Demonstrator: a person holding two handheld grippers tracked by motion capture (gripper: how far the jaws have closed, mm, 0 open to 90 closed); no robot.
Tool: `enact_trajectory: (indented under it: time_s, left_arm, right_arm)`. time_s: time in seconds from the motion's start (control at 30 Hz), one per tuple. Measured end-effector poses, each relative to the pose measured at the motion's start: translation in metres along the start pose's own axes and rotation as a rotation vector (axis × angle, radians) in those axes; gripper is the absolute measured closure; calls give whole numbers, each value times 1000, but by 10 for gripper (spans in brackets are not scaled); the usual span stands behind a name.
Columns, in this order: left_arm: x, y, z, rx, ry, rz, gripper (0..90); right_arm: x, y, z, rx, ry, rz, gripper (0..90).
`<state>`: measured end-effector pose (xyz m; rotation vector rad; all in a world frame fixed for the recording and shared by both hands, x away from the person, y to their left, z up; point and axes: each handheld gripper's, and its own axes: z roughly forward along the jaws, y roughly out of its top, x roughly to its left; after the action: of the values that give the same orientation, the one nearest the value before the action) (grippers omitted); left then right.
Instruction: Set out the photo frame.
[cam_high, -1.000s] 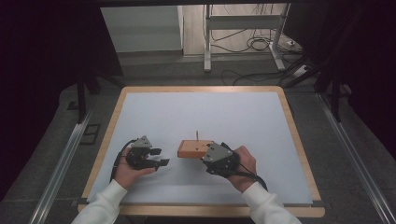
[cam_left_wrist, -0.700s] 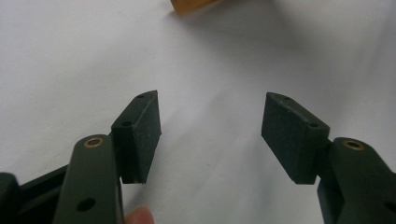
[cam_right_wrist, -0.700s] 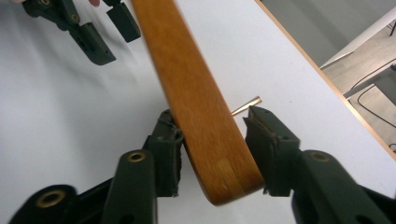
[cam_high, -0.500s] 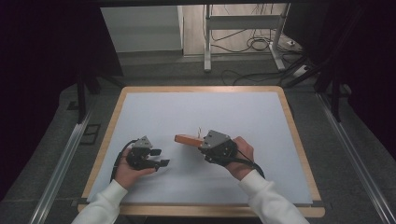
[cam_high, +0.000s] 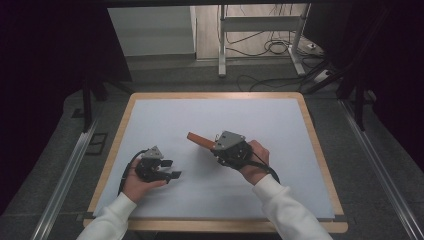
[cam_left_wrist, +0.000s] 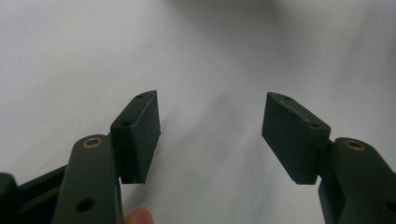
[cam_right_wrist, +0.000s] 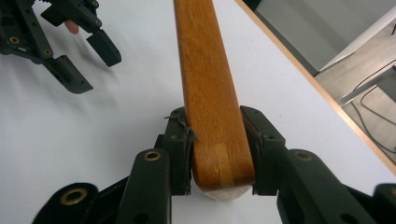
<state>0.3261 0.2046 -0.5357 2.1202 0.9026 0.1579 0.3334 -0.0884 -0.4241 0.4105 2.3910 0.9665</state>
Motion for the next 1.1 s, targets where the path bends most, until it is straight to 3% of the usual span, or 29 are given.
enact_trajectory:
  time_s: [0.23,0.37,0.6,1.1]
  left_arm:
    - [0,0,0,-1,0,-5,364]
    - [-1,0,0,0,1,-2,363]
    - [-1,0,2,6,4,6,362]
    - [-1,0,1,8,2,1,360]
  right_arm:
    - [0,3,-9,-25,26,8,689]
    - [-1,0,-21,-33,69,37,691]
    - [6,-5,-37,-17,105,-6,689]
    - [-19,-11,-32,-12,20,51,661]
